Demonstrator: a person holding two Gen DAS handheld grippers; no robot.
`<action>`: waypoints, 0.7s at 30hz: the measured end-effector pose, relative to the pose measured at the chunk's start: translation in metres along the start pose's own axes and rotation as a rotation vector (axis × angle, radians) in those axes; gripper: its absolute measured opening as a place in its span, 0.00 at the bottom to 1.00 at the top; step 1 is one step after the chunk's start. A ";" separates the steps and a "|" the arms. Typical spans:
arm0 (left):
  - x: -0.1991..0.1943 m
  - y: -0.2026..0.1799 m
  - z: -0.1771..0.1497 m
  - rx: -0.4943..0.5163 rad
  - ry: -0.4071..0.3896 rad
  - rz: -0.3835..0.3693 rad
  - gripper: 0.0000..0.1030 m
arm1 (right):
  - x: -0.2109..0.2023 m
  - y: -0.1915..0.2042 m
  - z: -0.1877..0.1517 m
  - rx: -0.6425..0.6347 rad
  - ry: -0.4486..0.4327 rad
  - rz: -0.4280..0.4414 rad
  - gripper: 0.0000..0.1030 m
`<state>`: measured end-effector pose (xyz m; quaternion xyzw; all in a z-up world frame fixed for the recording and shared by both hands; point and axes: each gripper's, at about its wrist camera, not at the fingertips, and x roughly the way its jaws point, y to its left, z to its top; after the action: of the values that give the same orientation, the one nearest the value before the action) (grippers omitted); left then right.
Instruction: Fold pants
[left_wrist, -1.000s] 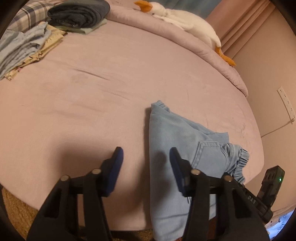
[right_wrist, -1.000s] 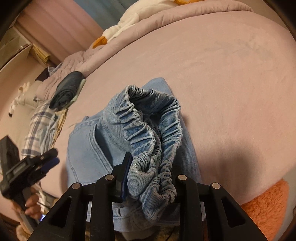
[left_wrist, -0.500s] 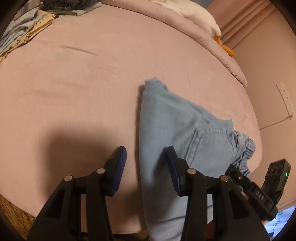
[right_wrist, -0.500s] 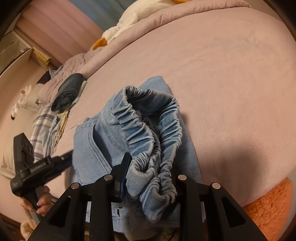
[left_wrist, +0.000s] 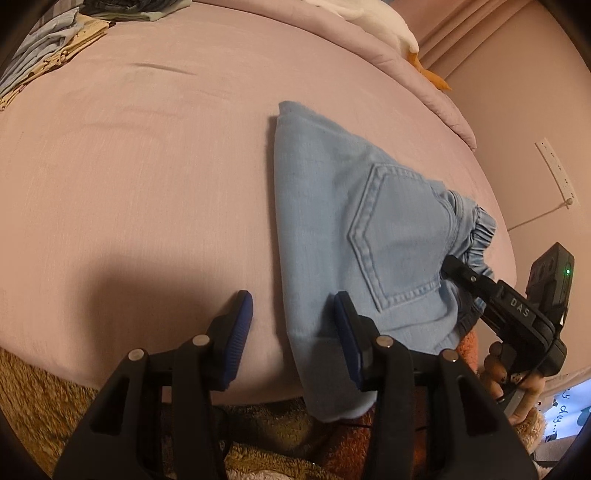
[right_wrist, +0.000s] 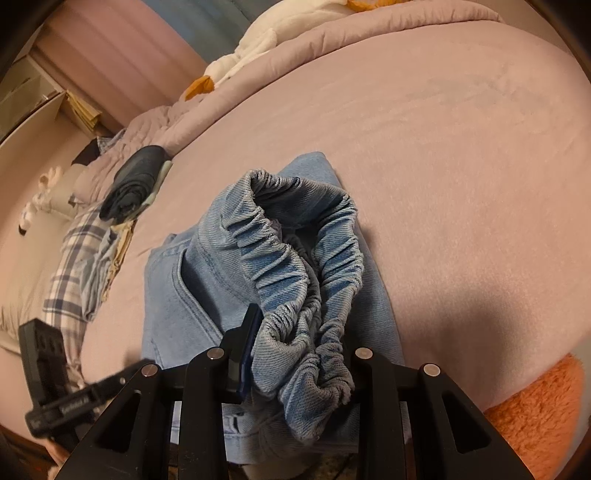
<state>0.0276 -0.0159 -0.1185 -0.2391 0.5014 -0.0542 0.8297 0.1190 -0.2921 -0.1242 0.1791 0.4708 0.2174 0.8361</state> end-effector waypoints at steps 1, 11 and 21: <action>-0.001 0.001 -0.002 0.000 0.003 -0.002 0.44 | 0.000 0.000 0.000 -0.001 -0.001 -0.002 0.27; -0.007 0.002 -0.016 -0.012 0.011 -0.018 0.45 | 0.001 0.001 0.000 -0.012 -0.005 -0.011 0.27; -0.006 -0.002 -0.018 -0.013 0.009 -0.012 0.45 | 0.001 0.004 -0.001 -0.027 0.000 -0.028 0.28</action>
<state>0.0090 -0.0215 -0.1197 -0.2473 0.5041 -0.0573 0.8255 0.1181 -0.2886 -0.1233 0.1613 0.4703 0.2119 0.8414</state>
